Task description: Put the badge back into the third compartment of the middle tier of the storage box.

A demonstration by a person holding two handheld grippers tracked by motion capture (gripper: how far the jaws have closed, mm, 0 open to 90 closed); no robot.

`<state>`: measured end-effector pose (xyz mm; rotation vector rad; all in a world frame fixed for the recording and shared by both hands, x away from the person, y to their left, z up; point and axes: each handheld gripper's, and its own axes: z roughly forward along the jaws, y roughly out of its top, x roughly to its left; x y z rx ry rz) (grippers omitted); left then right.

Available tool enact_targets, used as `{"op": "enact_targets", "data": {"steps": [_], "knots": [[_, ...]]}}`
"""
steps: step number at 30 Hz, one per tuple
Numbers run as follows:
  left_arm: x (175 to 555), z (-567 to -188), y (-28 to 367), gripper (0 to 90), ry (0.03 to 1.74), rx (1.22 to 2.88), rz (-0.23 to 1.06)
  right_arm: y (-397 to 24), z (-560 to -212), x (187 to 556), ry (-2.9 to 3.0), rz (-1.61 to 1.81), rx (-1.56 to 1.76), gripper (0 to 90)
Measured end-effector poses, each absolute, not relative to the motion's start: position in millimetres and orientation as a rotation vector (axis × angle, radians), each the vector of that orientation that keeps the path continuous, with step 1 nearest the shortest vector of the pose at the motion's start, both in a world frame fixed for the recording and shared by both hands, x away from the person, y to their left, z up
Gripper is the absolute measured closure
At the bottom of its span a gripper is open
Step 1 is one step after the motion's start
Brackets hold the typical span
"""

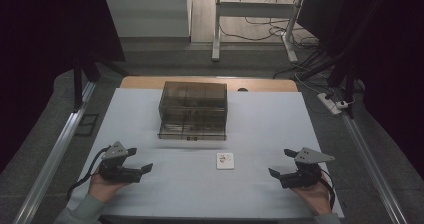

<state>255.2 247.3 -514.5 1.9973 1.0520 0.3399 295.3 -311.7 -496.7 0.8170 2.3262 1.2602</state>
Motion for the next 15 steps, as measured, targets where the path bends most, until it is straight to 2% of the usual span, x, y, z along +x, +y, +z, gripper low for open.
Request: {"op": "enact_targets", "data": {"steps": [15], "knots": [[248.9,-518.2,244.4,11.4,1.03,2.033,0.36,-308.7,-497.4,299.6,2.344,1.27,0.816,9.8]]}}
